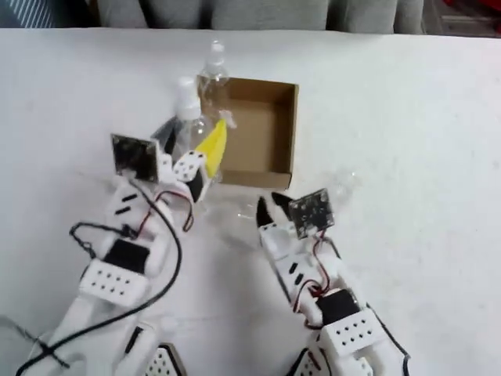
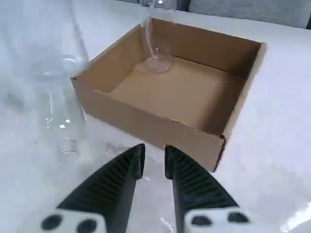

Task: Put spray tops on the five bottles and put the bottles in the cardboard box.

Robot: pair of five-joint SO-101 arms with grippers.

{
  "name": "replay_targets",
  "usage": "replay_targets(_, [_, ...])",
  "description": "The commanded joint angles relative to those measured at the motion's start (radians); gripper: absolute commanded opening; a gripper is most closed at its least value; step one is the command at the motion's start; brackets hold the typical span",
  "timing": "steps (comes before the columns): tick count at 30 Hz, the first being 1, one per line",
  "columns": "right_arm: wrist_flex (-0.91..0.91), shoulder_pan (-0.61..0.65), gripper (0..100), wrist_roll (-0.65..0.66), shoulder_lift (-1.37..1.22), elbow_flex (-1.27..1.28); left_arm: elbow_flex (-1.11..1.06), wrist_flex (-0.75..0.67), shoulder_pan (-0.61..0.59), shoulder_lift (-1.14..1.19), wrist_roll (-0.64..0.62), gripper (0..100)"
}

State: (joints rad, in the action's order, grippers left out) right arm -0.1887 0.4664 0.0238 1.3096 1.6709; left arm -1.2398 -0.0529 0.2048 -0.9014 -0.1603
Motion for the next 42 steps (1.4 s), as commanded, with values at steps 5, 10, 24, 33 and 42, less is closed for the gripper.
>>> replay_targets(5, [0.001, 0.216, 4.5, 0.002, 0.018, 0.025, 0.061, -0.137, 0.016, 0.140, -0.100, 2])
replay_targets(10, [-0.027, 0.302, 4.5, 0.002, 0.124, 0.025, 0.060, -0.135, 0.015, 0.145, -0.100, 2])
replay_targets(24, [-0.302, 0.367, 4.5, 0.002, 0.458, 0.020, 0.012, -0.135, 0.024, 0.139, -0.107, 2])
replay_targets(33, [-0.222, 0.314, 4.5, 0.002, 0.417, 0.023, -0.080, -0.135, 0.044, 0.027, -0.107, 2])
replay_targets(42, [-0.226, 0.314, 4.5, 0.002, 0.417, 0.023, -0.218, 0.068, 0.114, -0.366, -0.103, 2])
